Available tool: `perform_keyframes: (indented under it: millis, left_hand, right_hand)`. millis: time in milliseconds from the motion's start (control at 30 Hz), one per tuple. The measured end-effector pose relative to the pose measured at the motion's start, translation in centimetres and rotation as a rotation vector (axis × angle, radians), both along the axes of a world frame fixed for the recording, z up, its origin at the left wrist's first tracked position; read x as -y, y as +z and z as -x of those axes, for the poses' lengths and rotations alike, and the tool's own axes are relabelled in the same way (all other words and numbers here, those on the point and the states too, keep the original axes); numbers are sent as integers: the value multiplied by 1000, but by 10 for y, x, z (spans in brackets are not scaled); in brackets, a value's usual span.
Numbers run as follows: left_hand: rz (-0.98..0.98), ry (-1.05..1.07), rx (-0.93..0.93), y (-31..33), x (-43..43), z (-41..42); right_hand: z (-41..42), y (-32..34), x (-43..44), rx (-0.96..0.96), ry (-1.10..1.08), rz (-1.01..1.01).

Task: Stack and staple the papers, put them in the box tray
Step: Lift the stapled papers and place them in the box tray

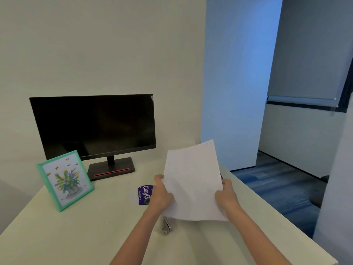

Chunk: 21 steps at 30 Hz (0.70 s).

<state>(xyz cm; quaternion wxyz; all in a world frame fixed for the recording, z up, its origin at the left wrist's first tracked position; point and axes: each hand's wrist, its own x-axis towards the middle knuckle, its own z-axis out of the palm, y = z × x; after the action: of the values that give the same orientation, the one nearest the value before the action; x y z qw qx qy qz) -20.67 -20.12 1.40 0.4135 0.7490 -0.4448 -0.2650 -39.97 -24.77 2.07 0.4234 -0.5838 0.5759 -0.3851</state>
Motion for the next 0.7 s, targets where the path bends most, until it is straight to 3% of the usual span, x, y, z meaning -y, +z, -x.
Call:
perform_keyframes:
  millis: [267,700]
  left_hand:
    - [88,65,410,-19,82,-12]
    - [-77,-46,822,-46,123,-21]
  right_hand:
    - [-29,1,95,-256,-30,205]
    - [-36,-46,145,-694,42,116]
